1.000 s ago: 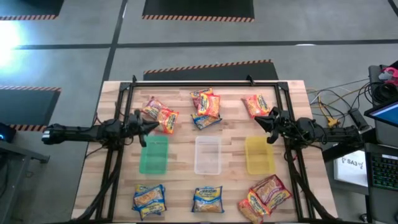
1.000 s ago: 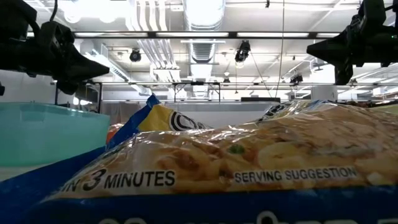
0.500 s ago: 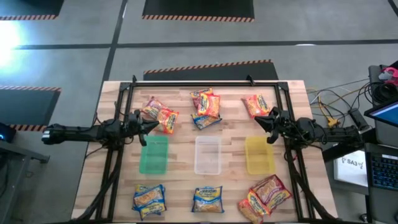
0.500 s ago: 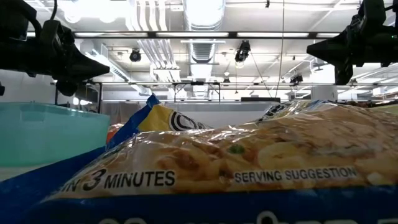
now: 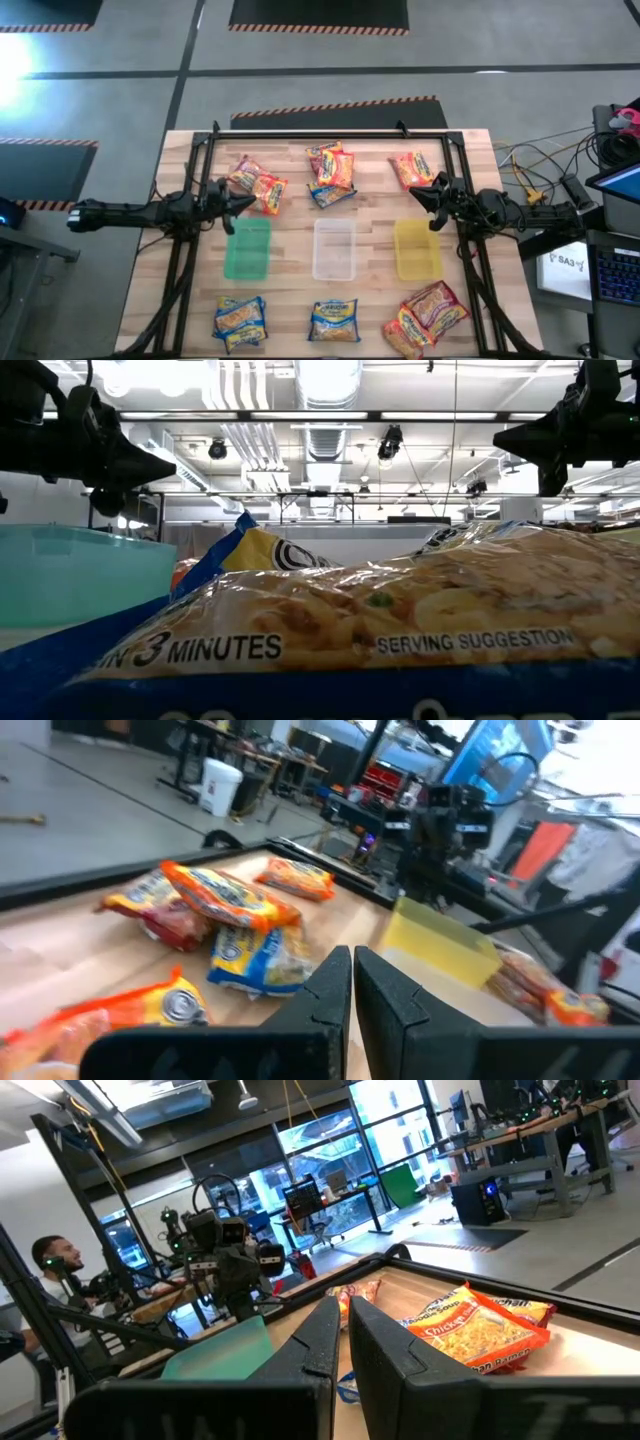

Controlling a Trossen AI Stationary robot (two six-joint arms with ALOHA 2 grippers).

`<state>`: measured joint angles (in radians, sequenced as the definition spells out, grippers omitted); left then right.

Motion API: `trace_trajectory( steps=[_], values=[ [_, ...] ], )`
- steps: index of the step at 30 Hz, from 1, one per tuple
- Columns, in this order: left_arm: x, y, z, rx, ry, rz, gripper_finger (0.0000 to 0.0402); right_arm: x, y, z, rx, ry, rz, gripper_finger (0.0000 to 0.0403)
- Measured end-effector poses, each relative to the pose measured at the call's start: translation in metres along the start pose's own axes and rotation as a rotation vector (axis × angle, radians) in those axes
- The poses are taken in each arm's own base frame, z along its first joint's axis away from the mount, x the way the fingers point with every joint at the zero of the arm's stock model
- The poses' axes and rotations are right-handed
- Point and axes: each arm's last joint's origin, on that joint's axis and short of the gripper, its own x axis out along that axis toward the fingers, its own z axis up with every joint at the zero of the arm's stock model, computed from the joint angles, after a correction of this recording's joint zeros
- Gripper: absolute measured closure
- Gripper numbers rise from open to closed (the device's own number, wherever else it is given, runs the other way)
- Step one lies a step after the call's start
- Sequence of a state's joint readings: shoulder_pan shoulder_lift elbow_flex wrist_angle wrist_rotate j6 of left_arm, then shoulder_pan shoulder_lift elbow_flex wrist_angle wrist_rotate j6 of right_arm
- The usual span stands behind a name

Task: Sort Maruchan noodles
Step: Put the orange noodle pack into the green bin

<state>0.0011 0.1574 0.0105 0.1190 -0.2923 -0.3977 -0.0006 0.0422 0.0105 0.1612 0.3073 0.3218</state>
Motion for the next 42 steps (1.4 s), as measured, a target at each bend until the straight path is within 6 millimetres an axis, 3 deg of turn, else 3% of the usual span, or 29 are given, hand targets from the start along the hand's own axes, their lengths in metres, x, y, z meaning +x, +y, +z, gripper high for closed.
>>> trace_trajectory(
  steps=[24, 32, 42],
  values=[
    [0.000, 0.002, -0.002, -0.009, 0.008, 0.040, 0.0402, 0.000, 0.000, 0.000, 0.000, 0.000, 0.000, 0.0385],
    [-0.001, -0.002, 0.010, -0.073, -0.122, 0.020, 0.0402, 0.000, 0.000, 0.000, 0.000, 0.001, 0.000, 0.0385],
    [0.001, -0.003, 0.010, -0.031, -0.082, 0.011, 0.0402, 0.000, 0.000, 0.000, 0.000, 0.001, 0.000, 0.0385]
  ],
)
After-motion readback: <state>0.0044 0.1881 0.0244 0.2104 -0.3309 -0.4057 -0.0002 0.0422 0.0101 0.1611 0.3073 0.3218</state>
